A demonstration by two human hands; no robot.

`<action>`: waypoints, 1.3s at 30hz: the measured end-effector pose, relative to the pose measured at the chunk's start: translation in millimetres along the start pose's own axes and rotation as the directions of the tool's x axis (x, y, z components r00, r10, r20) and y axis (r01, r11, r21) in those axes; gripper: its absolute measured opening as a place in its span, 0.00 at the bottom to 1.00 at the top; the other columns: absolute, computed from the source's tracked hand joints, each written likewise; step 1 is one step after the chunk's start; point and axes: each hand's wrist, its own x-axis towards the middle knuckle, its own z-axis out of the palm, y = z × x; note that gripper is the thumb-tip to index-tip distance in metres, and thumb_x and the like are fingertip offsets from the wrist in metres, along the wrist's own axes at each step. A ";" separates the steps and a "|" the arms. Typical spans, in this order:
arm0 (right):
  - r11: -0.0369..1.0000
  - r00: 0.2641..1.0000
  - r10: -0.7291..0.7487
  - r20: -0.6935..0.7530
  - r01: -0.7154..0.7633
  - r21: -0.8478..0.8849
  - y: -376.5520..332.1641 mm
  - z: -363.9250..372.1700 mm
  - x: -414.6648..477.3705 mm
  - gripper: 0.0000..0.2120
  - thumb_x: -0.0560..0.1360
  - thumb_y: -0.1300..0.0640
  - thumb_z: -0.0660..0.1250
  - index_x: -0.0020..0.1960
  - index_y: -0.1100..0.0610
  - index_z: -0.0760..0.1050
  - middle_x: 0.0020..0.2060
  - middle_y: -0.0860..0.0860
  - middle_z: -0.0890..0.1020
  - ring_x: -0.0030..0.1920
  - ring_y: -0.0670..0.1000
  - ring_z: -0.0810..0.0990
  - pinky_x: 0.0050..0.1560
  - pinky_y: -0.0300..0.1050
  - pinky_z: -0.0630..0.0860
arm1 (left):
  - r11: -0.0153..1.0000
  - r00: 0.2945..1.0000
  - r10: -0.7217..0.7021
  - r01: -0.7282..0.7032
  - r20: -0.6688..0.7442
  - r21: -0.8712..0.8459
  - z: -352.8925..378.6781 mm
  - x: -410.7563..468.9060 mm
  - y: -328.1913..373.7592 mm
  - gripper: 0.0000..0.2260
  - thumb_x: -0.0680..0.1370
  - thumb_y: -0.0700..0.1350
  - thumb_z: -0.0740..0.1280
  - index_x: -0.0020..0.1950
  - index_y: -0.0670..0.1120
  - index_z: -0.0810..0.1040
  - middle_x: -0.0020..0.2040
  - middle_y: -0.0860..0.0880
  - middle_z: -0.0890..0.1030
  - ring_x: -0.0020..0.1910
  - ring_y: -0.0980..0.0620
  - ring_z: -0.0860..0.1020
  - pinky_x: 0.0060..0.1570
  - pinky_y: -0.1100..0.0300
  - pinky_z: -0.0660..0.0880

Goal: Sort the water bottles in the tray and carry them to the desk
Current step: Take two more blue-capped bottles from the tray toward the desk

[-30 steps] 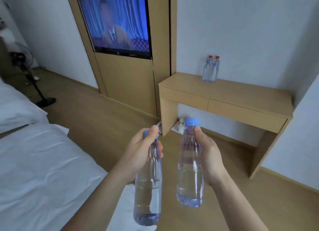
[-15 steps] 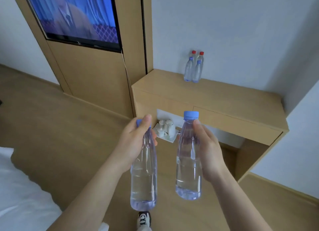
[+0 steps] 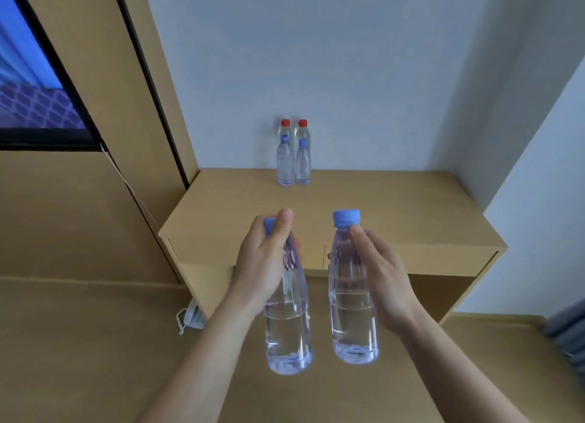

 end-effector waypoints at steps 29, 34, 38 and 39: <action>0.963 0.987 -0.052 0.149 0.089 -0.254 66.7 14.5 433.4 0.11 0.72 0.54 0.71 0.49 0.42 0.72 0.47 0.38 0.81 0.51 0.40 0.79 0.47 0.34 0.72 | 0.950 0.982 -0.189 0.181 0.009 0.253 17.3 396.1 -83.4 0.10 0.69 0.36 0.73 0.41 0.51 0.79 0.34 0.58 0.82 0.36 0.62 0.78 0.41 0.66 0.75; 0.946 0.998 -0.054 0.022 0.058 -0.320 86.2 14.8 469.6 0.13 0.72 0.56 0.70 0.54 0.50 0.69 0.50 0.37 0.77 0.56 0.46 0.76 0.52 0.37 0.70 | 0.909 0.984 -0.177 0.157 0.015 0.386 19.3 446.9 -117.3 0.14 0.63 0.45 0.75 0.48 0.50 0.80 0.47 0.44 0.84 0.42 0.52 0.77 0.52 0.49 0.76; 0.924 0.999 -0.022 -0.044 0.004 -0.382 98.0 25.5 489.5 0.15 0.72 0.57 0.70 0.55 0.50 0.68 0.50 0.41 0.77 0.56 0.46 0.75 0.52 0.38 0.69 | 0.887 0.982 -0.187 0.168 0.003 0.430 17.9 474.8 -138.8 0.15 0.66 0.42 0.76 0.51 0.48 0.79 0.47 0.46 0.83 0.48 0.45 0.80 0.51 0.52 0.76; 0.924 0.997 -0.020 -0.070 -0.009 -0.383 101.6 27.3 494.5 0.15 0.72 0.57 0.70 0.55 0.50 0.69 0.51 0.41 0.78 0.57 0.46 0.75 0.52 0.38 0.70 | 0.886 0.983 -0.181 0.163 0.000 0.434 18.2 480.3 -144.5 0.15 0.66 0.41 0.76 0.50 0.47 0.79 0.47 0.47 0.83 0.48 0.45 0.80 0.50 0.52 0.76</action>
